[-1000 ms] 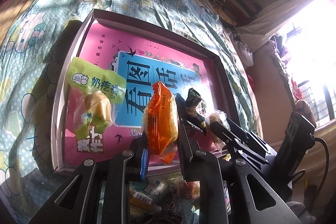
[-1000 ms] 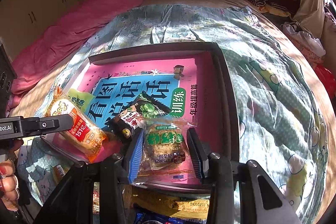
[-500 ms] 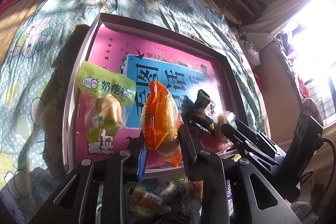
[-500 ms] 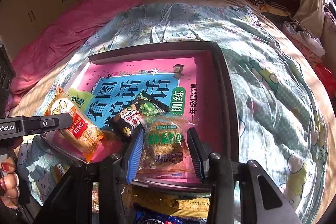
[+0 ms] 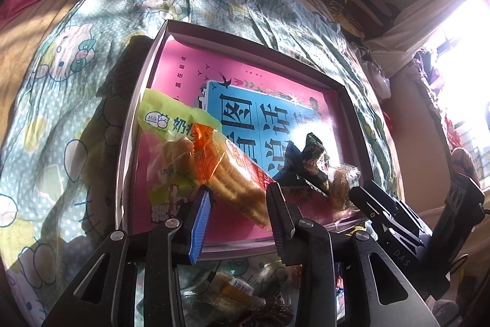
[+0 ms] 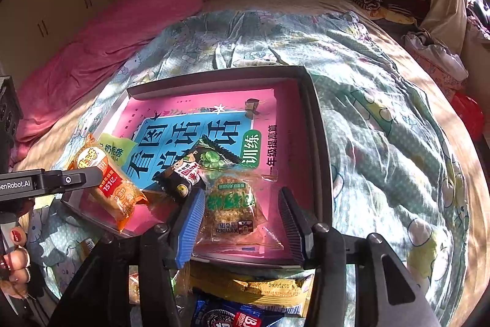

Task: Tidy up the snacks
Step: 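Lower both bags into the tray and open both tools, then withdraw both tools from the tray toward the remaining snacks, then grasp the blue Oreo pack with the right tool while the left tool reaches the brown cake packet, then lift the Oreo pack with the right tool while the left tool grasps the dark brown cake packet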

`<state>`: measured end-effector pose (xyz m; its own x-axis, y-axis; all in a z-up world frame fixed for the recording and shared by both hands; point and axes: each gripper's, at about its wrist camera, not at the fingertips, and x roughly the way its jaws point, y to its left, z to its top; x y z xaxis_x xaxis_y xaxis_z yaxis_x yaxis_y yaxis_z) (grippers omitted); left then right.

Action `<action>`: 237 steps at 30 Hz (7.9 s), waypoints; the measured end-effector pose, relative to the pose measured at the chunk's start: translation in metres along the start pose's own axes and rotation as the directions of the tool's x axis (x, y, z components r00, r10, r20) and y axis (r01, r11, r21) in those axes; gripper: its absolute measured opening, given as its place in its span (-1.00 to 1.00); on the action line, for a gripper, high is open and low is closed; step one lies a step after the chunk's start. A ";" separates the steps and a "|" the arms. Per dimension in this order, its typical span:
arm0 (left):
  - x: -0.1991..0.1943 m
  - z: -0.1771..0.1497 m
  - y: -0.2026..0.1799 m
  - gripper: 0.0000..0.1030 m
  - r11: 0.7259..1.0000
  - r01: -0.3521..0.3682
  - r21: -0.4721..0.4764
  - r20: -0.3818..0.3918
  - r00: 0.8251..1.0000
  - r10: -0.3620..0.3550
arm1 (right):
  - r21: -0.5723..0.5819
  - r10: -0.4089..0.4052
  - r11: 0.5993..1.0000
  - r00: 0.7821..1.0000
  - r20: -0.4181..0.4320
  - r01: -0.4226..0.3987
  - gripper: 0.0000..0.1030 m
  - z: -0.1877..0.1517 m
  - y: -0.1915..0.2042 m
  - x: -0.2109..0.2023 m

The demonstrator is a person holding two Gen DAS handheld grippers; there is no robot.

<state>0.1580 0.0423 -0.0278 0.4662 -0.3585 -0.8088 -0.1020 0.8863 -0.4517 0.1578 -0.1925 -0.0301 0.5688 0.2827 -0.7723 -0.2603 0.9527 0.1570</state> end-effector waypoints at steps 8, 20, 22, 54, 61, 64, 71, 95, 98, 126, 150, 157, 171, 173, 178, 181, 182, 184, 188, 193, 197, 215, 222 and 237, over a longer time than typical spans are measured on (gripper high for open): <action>-0.007 -0.002 -0.001 -0.14 1.000 -0.019 0.016 0.012 1.000 0.019 | 0.010 -0.003 1.000 1.000 0.017 0.003 0.07 -0.001 -0.002 -0.008; -0.024 -0.003 -0.009 0.09 0.996 -0.065 0.063 0.050 0.997 0.062 | 0.015 -0.014 1.000 0.999 0.040 0.013 0.12 -0.002 -0.002 -0.022; -0.026 -0.004 -0.010 0.12 0.995 -0.073 0.067 0.053 0.996 0.069 | 0.010 -0.014 1.000 0.999 0.044 0.014 0.12 -0.002 -0.001 -0.025; -0.068 -0.025 -0.022 0.21 0.991 -0.079 0.103 0.098 0.993 0.069 | -0.003 -0.032 0.999 0.990 0.138 0.033 0.24 -0.001 0.007 -0.074; -0.074 -0.031 -0.021 0.22 0.992 -0.078 0.103 0.103 0.992 0.067 | 0.003 -0.036 0.999 0.987 0.158 0.036 0.24 -0.004 0.006 -0.086; -0.077 -0.034 -0.019 0.22 0.992 -0.076 0.099 0.103 0.993 0.066 | 0.007 -0.040 0.999 0.985 0.166 0.040 0.24 -0.006 0.006 -0.090; -0.081 -0.041 -0.018 0.22 0.992 -0.079 0.100 0.100 0.993 0.069 | 0.015 -0.059 0.998 0.980 0.189 0.057 0.38 -0.009 0.003 -0.102; -0.075 -0.068 -0.024 0.22 0.982 -0.093 0.164 0.057 0.995 0.084 | 0.012 -0.043 0.999 0.991 0.129 0.041 0.43 -0.037 0.011 -0.098; -0.075 -0.070 -0.025 0.22 0.981 -0.095 0.171 0.056 0.995 0.087 | 0.018 -0.036 0.999 0.993 0.116 0.034 0.43 -0.042 0.011 -0.097; -0.053 -0.111 -0.046 0.22 0.956 -0.077 0.282 -0.048 0.994 0.094 | 0.018 -0.006 1.000 0.999 -0.041 0.007 0.43 -0.086 0.021 -0.074; -0.031 -0.112 -0.048 0.22 0.949 -0.072 0.307 -0.083 0.991 0.102 | 0.019 -0.040 0.999 0.988 -0.149 0.043 0.43 -0.099 0.020 -0.034; -0.024 -0.111 -0.050 0.22 0.946 -0.065 0.318 -0.092 0.991 0.099 | -0.016 -0.059 0.998 0.988 -0.145 0.057 0.42 -0.097 0.018 -0.022; -0.009 -0.109 -0.059 0.22 0.936 -0.054 0.347 -0.107 0.989 0.097 | -0.100 -0.075 0.993 0.989 -0.130 0.063 0.16 -0.094 0.019 -0.010; -0.007 -0.110 -0.059 0.22 0.935 -0.056 0.351 -0.109 0.989 0.100 | -0.117 -0.080 0.991 0.988 -0.129 0.065 0.14 -0.094 0.021 -0.008; -0.005 -0.109 -0.058 0.19 0.937 -0.054 0.346 -0.110 0.989 0.098 | -0.092 -0.041 0.995 0.991 -0.126 0.030 0.06 -0.094 0.015 -0.012; -0.006 -0.109 -0.055 -0.01 0.940 -0.054 0.338 -0.107 0.990 0.095 | -0.065 -0.013 0.998 0.992 -0.123 0.005 0.04 -0.094 0.011 -0.019; -0.005 -0.109 -0.054 -0.02 0.942 -0.052 0.333 -0.109 0.990 0.093 | -0.055 -0.003 0.999 0.993 -0.122 -0.004 0.03 -0.095 0.009 -0.021; -0.005 -0.108 -0.053 -0.10 0.943 -0.048 0.329 -0.110 0.990 0.089 | -0.040 0.007 0.999 0.993 -0.122 -0.012 0.03 -0.096 0.007 -0.024; -0.004 -0.110 -0.049 -0.26 0.946 -0.036 0.323 -0.124 0.989 0.080 | -0.020 0.023 0.999 0.993 -0.120 -0.025 0.03 -0.096 0.005 -0.027; -0.008 -0.108 -0.046 -0.26 0.953 -0.021 0.304 -0.121 0.991 0.060 | -0.013 0.043 0.999 0.993 -0.114 -0.045 0.02 -0.097 0.008 -0.032; -0.015 -0.105 -0.047 -0.26 0.955 -0.010 0.297 -0.107 0.993 0.043 | 0.000 0.066 0.998 0.993 -0.096 -0.066 0.02 -0.094 0.008 -0.038; -0.049 -0.086 -0.039 -0.26 0.963 -0.046 0.266 -0.010 0.999 0.050 | -0.027 0.064 0.998 0.998 -0.021 -0.065 0.02 -0.074 0.021 -0.062; -0.057 -0.079 -0.035 -0.26 0.966 -0.065 0.250 0.016 0.998 0.063 | -0.012 0.057 0.998 0.998 -0.001 -0.057 0.02 -0.066 0.018 -0.066; -0.069 -0.060 -0.023 -0.26 0.976 -0.089 0.199 0.066 0.995 0.077 | -0.006 0.043 0.999 0.998 0.038 -0.043 0.02 -0.044 0.015 -0.070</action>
<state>0.0752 0.0294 0.0156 0.5142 -0.2689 -0.8144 0.0341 0.9552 -0.2939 0.0800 -0.2026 -0.0006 0.5863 0.3277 -0.7408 -0.2891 0.9390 0.1866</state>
